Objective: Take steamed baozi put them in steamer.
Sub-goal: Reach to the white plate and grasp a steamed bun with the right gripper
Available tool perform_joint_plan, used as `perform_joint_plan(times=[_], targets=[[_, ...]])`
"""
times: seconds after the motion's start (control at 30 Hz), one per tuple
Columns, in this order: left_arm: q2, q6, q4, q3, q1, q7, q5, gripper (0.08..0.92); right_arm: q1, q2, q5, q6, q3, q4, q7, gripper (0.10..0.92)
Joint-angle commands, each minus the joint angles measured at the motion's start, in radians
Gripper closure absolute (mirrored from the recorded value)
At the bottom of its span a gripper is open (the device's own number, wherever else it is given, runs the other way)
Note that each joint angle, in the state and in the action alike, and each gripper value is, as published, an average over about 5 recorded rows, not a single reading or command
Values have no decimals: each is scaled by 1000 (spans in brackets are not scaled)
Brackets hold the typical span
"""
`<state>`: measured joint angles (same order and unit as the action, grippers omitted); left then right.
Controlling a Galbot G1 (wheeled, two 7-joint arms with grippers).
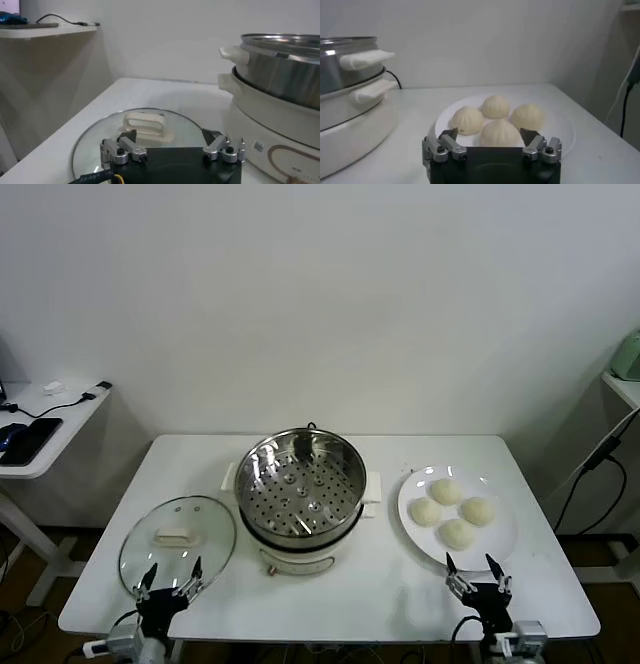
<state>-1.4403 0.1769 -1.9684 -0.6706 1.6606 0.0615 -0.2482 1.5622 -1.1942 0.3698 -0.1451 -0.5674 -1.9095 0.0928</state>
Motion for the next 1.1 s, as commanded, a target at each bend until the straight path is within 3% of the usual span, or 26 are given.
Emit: perform_joint_plan(times=[0.03,0.27,0.43,0.57,0.73,0.9,1.1], targets=[[12,0,-3,-1,1,0,-13,177,-231,130,18,-162,8,22,29,203],[33,-9,-6,0,5,1,-25,177,-563,401,56,-309,130,167,-114,203],[40,-18,-3,3,7,0,-28,177,-837,671,27,-294,410,320,-398,203],[39,-23,2,6,4,-2,-28,177,-1163,792,-28,-221,753,447,-664,203],[36,-27,2,10,6,-8,-25,177,-1666,785,-102,-41,1302,649,-988,203],[30,-33,3,7,5,-19,-21,177,-2091,659,-182,178,1799,833,-1285,203],[24,-42,9,9,6,-23,-20,177,-2254,501,-218,247,2047,973,-1397,203]])
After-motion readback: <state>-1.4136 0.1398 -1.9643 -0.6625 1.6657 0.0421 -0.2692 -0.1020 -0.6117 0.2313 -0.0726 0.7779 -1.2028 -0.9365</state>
